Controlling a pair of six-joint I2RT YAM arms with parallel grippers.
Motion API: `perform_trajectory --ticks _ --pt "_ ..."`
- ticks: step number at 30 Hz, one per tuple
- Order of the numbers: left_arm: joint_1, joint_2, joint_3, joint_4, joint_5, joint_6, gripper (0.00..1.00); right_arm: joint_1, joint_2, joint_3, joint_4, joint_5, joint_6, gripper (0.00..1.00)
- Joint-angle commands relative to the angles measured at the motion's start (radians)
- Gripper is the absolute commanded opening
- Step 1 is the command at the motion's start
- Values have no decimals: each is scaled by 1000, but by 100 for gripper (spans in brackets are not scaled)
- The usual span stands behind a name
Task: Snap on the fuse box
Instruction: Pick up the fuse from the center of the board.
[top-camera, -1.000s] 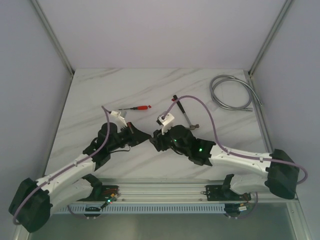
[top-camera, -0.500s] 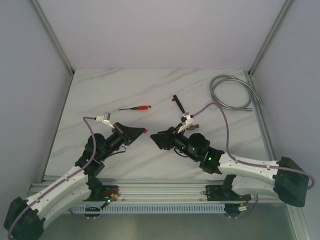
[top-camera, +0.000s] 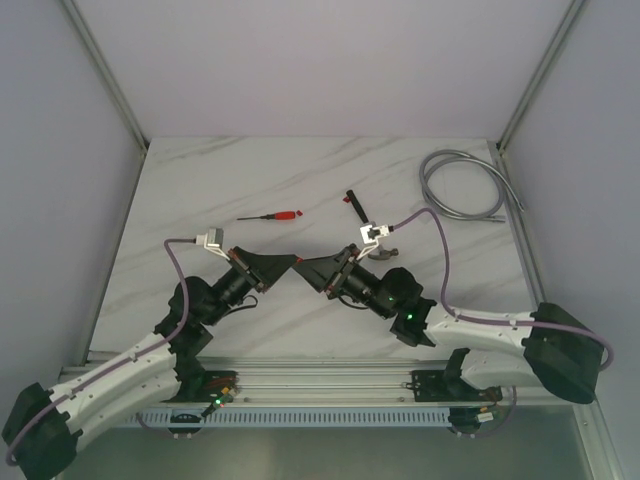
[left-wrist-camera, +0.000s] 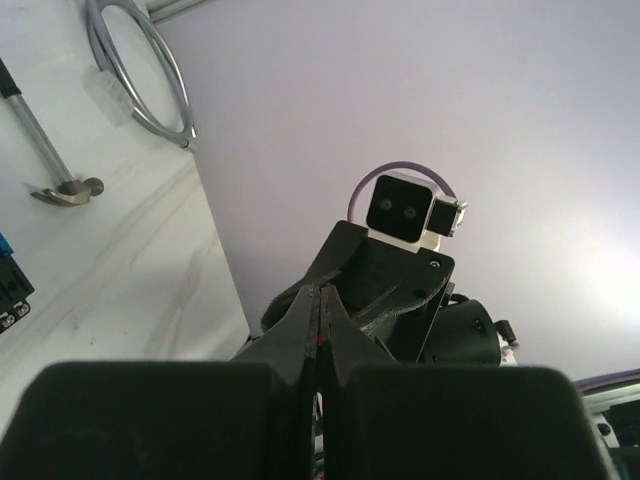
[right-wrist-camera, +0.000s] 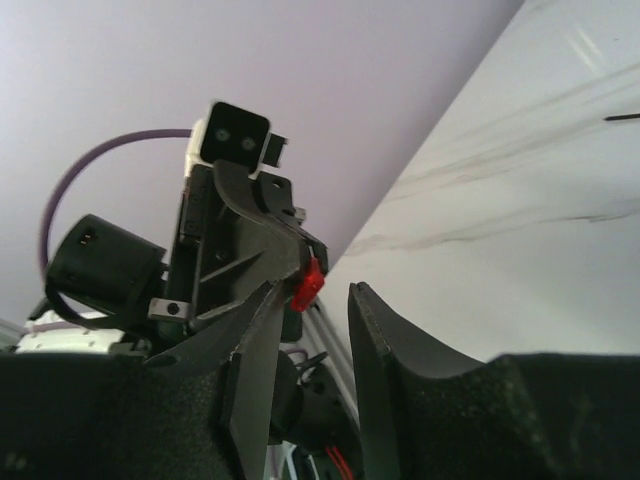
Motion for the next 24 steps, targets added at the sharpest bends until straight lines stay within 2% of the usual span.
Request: perform_trajectory --ticks 1,18,24 --pt "-22 -4 -18 90 -41 -33 0 -8 12 -3 148 -27 42 37" --pt "-44 -7 -36 119 -78 -50 0 -22 42 -16 226 -65 72 18" --pt "-46 9 -39 121 -78 -49 1 -27 45 -17 219 -75 74 5"
